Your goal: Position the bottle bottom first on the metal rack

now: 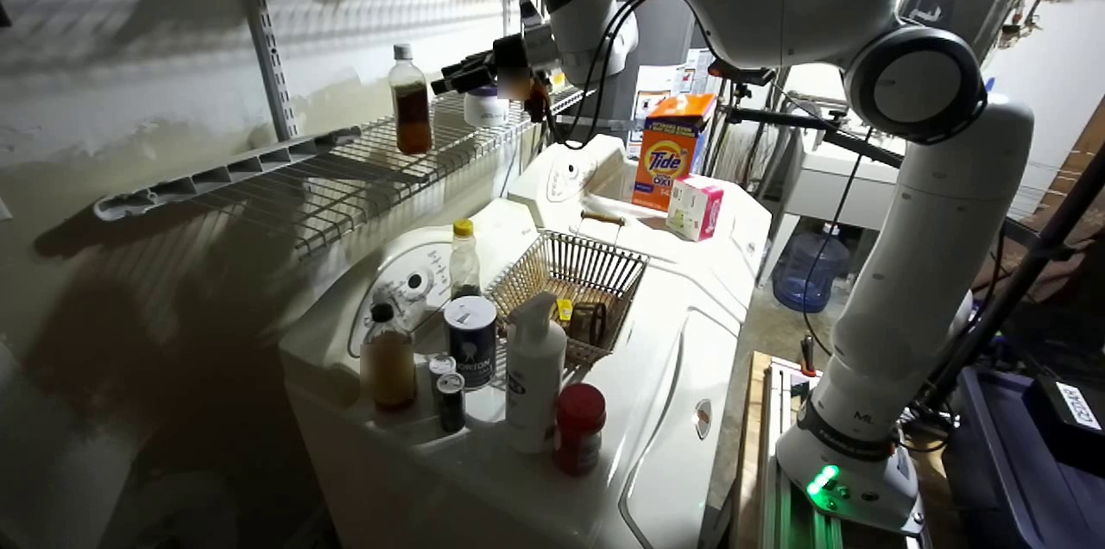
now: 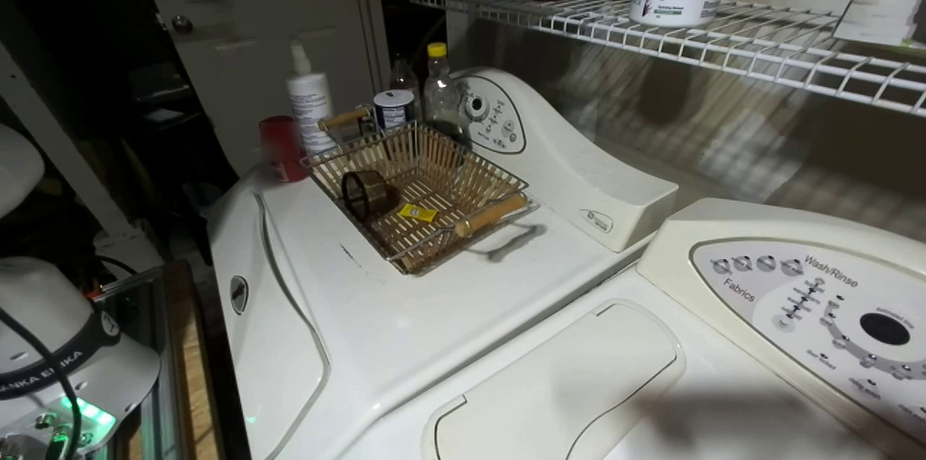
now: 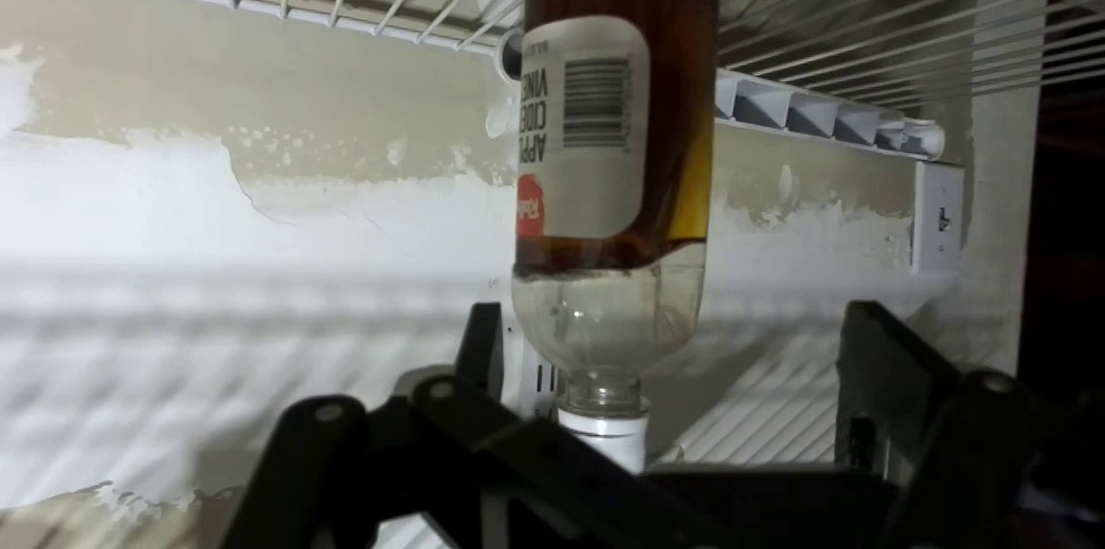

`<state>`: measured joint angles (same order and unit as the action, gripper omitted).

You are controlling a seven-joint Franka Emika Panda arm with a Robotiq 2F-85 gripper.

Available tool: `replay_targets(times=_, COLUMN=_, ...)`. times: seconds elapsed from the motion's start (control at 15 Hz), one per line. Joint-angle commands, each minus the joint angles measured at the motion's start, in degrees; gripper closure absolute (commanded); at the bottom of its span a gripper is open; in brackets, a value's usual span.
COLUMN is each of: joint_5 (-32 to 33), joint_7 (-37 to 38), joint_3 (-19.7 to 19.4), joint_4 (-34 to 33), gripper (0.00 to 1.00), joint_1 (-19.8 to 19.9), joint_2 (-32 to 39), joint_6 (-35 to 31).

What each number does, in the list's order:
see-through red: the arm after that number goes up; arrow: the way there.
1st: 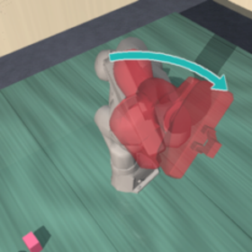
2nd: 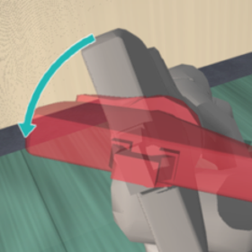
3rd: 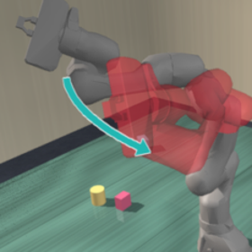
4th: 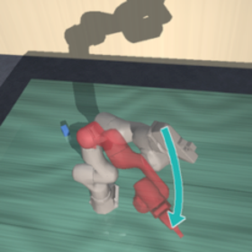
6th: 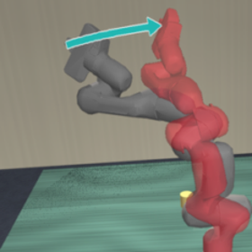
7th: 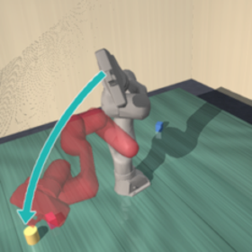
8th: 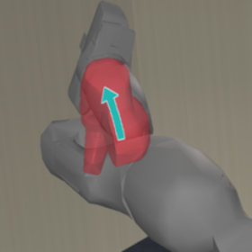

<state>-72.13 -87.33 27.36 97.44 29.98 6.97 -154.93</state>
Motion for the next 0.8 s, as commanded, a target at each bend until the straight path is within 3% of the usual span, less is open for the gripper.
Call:
replay_targets(times=0.0, joint_5=-0.2, joint_7=-0.9, joint_3=-0.8, joint_4=7.4, gripper=0.00, joint_1=1.5, joint_2=-7.5, joint_6=4.1)
replay_targets(times=0.73, joint_5=-0.7, joint_7=-1.3, joint_3=-2.3, joint_4=16.2, gripper=0.00, joint_1=1.5, joint_2=-16.3, joint_6=5.5)
